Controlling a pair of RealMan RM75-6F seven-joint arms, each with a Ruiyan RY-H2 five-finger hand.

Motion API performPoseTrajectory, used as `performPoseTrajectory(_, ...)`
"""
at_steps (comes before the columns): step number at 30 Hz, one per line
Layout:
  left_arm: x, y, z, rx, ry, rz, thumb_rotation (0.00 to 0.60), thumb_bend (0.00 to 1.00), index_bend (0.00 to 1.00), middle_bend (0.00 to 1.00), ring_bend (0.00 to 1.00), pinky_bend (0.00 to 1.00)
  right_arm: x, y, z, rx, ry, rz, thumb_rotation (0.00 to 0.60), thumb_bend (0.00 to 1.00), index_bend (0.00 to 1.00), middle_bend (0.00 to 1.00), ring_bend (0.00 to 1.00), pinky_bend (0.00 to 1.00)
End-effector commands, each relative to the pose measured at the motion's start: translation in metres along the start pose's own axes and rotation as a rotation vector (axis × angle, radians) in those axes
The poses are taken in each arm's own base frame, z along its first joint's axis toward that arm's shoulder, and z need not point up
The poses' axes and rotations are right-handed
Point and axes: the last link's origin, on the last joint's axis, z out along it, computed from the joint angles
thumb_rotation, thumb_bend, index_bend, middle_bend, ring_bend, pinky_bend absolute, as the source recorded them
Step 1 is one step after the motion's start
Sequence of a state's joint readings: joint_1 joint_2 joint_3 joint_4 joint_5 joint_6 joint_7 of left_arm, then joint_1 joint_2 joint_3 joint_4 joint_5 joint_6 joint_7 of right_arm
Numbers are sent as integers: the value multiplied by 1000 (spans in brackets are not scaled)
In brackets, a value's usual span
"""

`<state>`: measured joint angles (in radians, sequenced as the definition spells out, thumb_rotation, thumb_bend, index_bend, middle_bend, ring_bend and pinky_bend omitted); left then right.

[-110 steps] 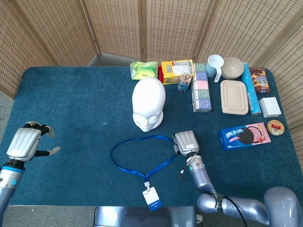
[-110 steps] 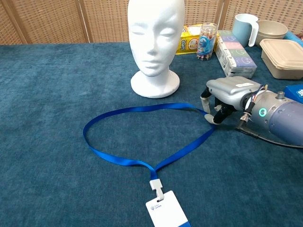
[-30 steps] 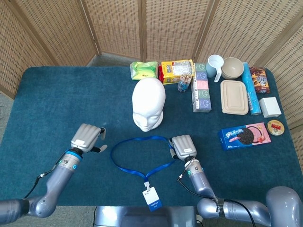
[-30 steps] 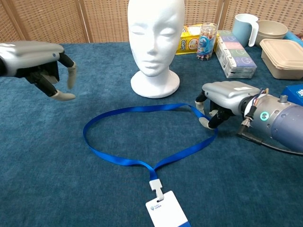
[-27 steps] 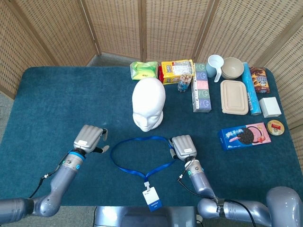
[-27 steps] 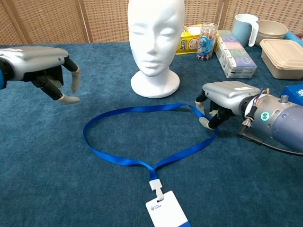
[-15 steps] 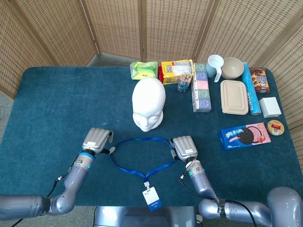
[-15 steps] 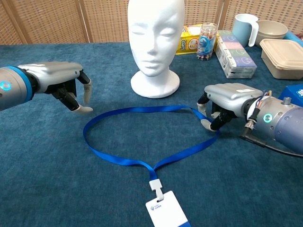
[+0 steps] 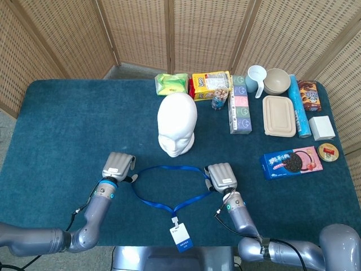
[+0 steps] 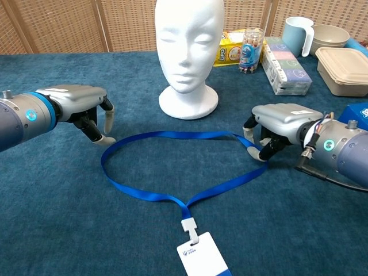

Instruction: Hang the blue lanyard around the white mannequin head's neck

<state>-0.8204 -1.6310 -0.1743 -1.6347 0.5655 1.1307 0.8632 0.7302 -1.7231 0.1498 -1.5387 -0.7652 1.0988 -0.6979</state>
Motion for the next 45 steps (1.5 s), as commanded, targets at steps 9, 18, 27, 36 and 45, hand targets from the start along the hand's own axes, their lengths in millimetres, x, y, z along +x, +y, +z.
performPoseTrajectory(9,-7,7,8,6,-9,-5,474,286,540,1000,1000,1000,-3,2,1,-6,-7,2,546,547,648,1000,1000,1000)
performPoseTrajectory(18,-11,14,10,4,-15,-5,483,297,602,1000,1000,1000,-3,5,2,-13,-9,8,554,548,649,1000,1000,1000)
performPoseTrajectory(27,-13,16,11,10,-14,15,480,301,604,1000,1000,1000,-4,8,2,-18,-14,18,563,548,649,1000,1000,1000)
performPoseTrajectory(36,-14,13,13,32,-8,16,483,297,619,1000,1000,1000,-6,9,3,-23,-19,24,571,549,649,1000,1000,1000)
performPoseTrajectory(45,-13,15,16,40,0,18,485,285,665,1000,1000,1000,-5,11,4,-28,-18,31,580,550,649,1000,1000,1000)
